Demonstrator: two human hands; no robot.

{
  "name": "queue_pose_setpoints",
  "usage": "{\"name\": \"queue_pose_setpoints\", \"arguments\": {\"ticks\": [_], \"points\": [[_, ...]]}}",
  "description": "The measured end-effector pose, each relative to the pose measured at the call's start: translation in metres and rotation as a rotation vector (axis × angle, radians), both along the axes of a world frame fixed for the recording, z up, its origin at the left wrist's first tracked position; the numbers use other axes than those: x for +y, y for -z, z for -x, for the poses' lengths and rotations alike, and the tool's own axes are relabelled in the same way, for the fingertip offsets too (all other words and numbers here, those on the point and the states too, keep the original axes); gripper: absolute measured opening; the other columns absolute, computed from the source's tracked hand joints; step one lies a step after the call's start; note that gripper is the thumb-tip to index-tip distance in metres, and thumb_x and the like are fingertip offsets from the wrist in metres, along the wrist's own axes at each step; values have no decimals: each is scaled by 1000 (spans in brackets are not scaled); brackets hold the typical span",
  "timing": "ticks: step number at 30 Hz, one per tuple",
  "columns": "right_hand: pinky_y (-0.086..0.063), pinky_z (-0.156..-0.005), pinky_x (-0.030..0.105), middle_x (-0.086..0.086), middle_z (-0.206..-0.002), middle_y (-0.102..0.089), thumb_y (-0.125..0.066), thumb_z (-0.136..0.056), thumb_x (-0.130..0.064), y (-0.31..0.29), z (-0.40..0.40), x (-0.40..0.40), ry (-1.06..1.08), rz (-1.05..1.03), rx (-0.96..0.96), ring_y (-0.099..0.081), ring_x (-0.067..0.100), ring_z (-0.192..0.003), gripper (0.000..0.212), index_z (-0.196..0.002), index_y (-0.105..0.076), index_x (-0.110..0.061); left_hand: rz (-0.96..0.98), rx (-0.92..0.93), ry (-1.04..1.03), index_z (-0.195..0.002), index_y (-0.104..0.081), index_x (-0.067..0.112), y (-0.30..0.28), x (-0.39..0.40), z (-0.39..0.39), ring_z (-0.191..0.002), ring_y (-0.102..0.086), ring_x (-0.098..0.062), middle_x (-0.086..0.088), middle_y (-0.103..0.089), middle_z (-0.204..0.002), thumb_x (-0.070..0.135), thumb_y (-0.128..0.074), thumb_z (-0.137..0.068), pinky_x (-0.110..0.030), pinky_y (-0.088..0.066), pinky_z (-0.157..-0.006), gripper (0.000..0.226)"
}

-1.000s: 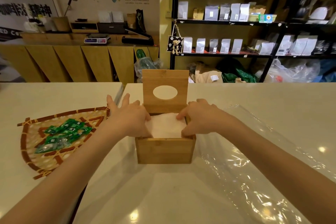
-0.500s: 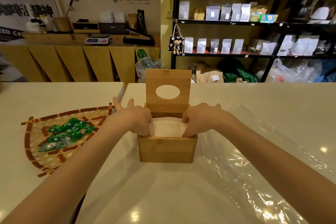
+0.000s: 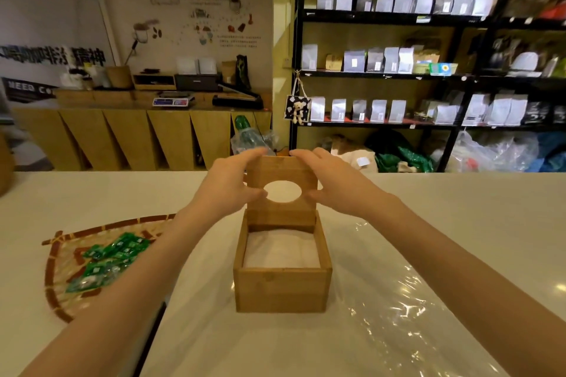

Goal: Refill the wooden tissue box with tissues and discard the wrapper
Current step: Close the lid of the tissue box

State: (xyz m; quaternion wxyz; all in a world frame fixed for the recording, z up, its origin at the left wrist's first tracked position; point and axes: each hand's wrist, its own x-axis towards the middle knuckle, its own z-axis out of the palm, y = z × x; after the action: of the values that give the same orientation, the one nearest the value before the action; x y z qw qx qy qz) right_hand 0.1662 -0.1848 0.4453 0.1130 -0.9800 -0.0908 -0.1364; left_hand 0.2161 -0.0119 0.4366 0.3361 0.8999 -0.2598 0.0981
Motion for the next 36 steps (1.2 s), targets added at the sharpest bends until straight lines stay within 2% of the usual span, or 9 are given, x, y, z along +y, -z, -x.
{"name": "queue_pose_setpoints", "arguments": {"ticks": [8,11,15,18,21,24,29,33,36], "points": [[-41,-77,16,3,-119,-60,-44,-94,-25,18,30,3,-111,-142,-225,-57,15,-99,35,-129,-48,-21,128,-150,111,-107,-60,28,12,15,20,-74,-61,-2,17,-61,-82,28,-58,-84,-8,-45,-63,24],[-42,-82,21,-1,-116,-67,-31,-95,-38,28,56,7,-135,-104,-207,-60,14,-101,41,-126,-54,-23,133,-129,167,-110,-58,35,22,26,40,-86,-58,2,22,-62,-93,46,-44,-80,-11,-44,-74,35],[-47,-92,38,-2,-117,-68,-16,-95,-45,57,76,8,-157,203,-197,-63,20,-106,54,-122,-56,-21,29,-89,262,-119,-45,44,52,34,62,-103,-49,17,32,-52,-115,62,-32,-82,-2,-37,-85,43],[-48,-93,46,1,-122,-66,-7,-96,-44,78,78,10,-91,358,-103,-62,21,-112,60,-125,-53,-20,-246,-200,216,-130,-37,36,76,35,71,-129,-35,2,17,-41,-137,69,-11,-81,-21,-16,-113,64],[-50,-93,49,7,-126,-64,-3,-97,-40,87,77,10,-39,389,-23,-59,22,-117,63,-127,-53,-14,-378,-304,161,-127,-51,23,81,35,77,-124,-50,-18,-2,-56,-132,57,-14,-90,-47,-21,-104,62],[-44,-99,48,9,-133,-58,-2,-96,-44,89,78,10,-53,341,9,-53,24,-124,66,-130,-49,-13,-426,-299,139,-124,-55,20,78,34,78,-121,-55,-22,-6,-60,-128,57,-14,-90,-49,-24,-102,64],[2,-118,29,-5,-157,-12,-3,-79,-60,82,90,1,-155,-9,86,-4,7,-144,76,-146,-11,-26,-482,-377,154,-123,-56,18,69,14,95,-122,-54,-23,-7,-59,-130,55,-17,-90,-47,-33,-102,63],[-7,-118,29,-4,-154,-23,-12,-80,-64,80,107,-29,-66,-104,59,-13,9,-143,76,-143,-26,-24,-357,-427,265,-120,-58,16,64,-20,123,-113,-60,-19,-5,-64,-123,50,-30,-88,-37,-46,-94,54],[-24,-113,30,-2,-146,-40,-35,-91,-51,82,118,-73,106,-202,62,-30,13,-137,54,-135,-42,-21,-339,-382,297,-104,-67,18,71,-46,140,-90,-70,-13,2,-74,-99,49,-35,-87,-27,-50,-88,47]]}}
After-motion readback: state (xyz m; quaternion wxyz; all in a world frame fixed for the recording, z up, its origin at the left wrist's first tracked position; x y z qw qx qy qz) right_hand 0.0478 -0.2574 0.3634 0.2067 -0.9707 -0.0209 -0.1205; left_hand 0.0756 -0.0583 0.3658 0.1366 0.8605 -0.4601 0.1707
